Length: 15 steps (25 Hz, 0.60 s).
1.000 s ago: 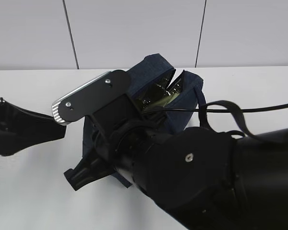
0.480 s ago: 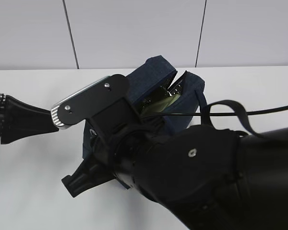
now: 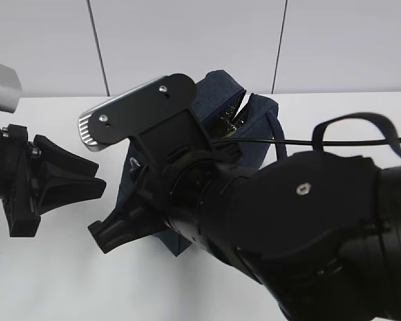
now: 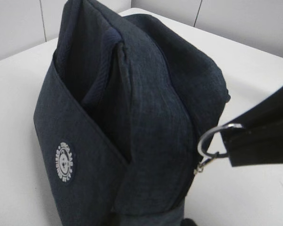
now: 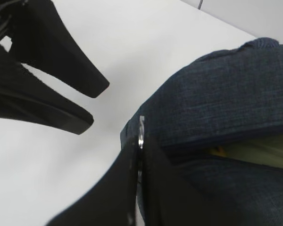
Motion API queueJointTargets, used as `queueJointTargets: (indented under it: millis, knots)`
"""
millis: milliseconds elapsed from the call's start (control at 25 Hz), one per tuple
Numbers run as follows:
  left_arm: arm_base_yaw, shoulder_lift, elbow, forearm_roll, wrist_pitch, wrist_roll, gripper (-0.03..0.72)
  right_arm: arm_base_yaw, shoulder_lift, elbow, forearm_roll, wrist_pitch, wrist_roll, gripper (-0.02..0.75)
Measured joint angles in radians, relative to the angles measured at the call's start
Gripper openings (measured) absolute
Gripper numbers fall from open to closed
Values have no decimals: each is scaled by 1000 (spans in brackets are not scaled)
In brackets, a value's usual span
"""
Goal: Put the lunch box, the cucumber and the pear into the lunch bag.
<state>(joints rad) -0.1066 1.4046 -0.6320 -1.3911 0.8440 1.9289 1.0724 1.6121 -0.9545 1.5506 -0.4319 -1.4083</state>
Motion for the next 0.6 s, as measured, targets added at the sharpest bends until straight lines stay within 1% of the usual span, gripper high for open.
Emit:
queueJointTargets:
  millis: [120, 280, 360, 600]
  knots:
    - [-11, 13, 0, -32, -22, 45, 240, 0, 0, 0, 12, 4, -6, 0]
    - [-11, 58, -2, -38, -11, 75, 240, 0, 0, 0, 15, 6, -11, 0]
    - [-11, 78, -7, -42, 13, 115, 239, 0, 0, 0, 17, 6, -13, 0]
    - [-11, 127, -9, -85, 42, 116, 239, 0, 0, 0, 38, 30, -33, 0]
